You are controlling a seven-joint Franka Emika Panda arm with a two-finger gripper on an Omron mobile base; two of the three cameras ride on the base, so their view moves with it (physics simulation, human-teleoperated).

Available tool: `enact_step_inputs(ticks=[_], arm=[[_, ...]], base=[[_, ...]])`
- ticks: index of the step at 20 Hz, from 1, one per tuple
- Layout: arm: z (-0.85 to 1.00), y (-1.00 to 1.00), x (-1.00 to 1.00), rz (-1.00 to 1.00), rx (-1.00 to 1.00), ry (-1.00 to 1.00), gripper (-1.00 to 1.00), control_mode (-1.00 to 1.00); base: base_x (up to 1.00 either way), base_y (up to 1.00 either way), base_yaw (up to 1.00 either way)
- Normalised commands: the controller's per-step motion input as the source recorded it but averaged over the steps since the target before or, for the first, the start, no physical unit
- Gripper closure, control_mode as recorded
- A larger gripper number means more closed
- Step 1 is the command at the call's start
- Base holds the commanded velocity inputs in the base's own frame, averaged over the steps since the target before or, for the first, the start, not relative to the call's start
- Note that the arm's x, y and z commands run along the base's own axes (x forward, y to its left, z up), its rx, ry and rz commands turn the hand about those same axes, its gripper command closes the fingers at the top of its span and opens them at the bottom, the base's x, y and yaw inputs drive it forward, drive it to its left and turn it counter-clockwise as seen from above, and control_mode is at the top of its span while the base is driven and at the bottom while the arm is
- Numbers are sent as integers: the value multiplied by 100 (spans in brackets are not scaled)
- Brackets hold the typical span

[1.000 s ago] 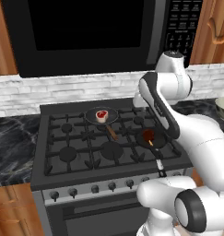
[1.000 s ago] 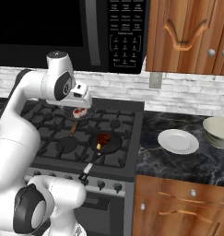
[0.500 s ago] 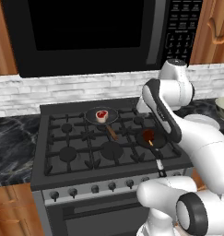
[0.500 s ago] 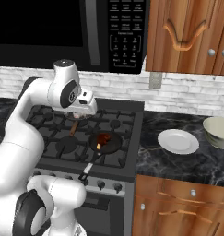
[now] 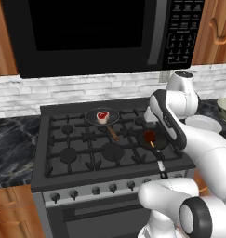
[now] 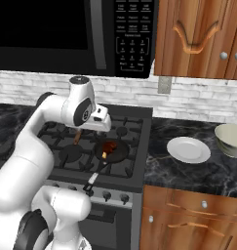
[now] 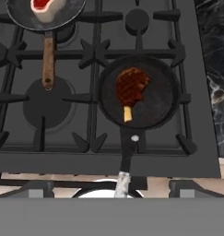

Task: Place one of the steaks on the plate and the other in the bowl. Then place the bowl in the fridge.

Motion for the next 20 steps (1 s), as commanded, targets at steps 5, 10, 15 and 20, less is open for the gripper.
enact_step_inputs(ticks=[5,10,15,20], arm=[[-56,-15,1,0,0,3,-100,-100],[-55,-1,21,0,0,4,-100,-100],[-35,-11,32,0,1,3,-100,-100],[-28,-15,35,0,2,1,-100,-100]], base=[[0,0,0],[0,0,0],[0,0,0],[0,0,0]])
